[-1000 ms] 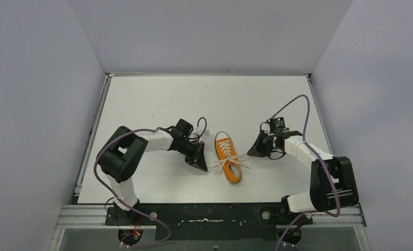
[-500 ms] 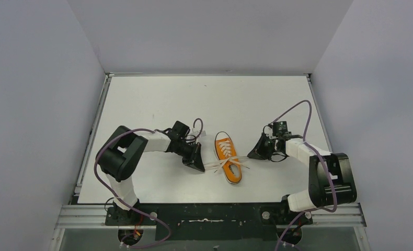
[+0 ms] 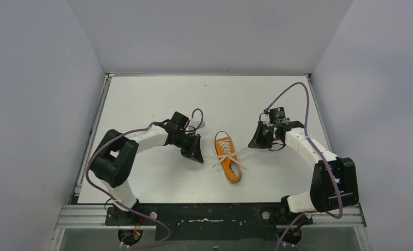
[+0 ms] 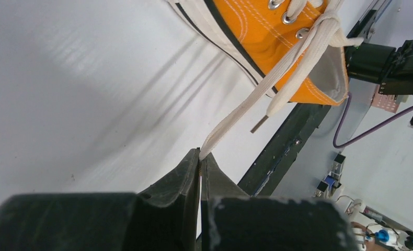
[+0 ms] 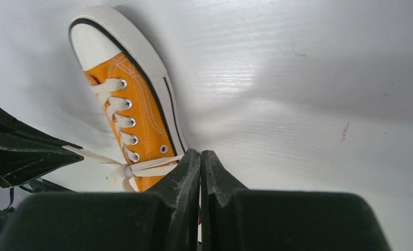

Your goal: Tie the shoes

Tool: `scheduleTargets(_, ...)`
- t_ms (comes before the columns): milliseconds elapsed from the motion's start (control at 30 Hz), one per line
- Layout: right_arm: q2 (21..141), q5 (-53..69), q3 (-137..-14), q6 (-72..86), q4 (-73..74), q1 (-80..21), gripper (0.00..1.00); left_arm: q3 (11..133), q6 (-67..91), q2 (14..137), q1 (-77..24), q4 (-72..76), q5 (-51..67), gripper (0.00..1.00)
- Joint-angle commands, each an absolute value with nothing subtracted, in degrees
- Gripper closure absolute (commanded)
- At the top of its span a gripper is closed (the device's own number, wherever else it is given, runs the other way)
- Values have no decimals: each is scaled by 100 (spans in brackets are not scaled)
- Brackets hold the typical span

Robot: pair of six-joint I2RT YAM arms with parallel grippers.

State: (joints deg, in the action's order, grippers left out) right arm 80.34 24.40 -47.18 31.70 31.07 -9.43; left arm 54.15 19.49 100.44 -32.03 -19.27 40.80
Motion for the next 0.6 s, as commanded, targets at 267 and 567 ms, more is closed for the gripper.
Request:
scheduleTargets(267, 7767, 2125, -5974, 2793, 4225, -1187, 100, 6077, 1999, 9231, -3110, -2713, 3854, 100)
scheduleTargets(567, 7538, 2529, -5956, 3009, 3993, -1385, 100, 6085, 1797, 9315, -3111, -2817, 3833, 100)
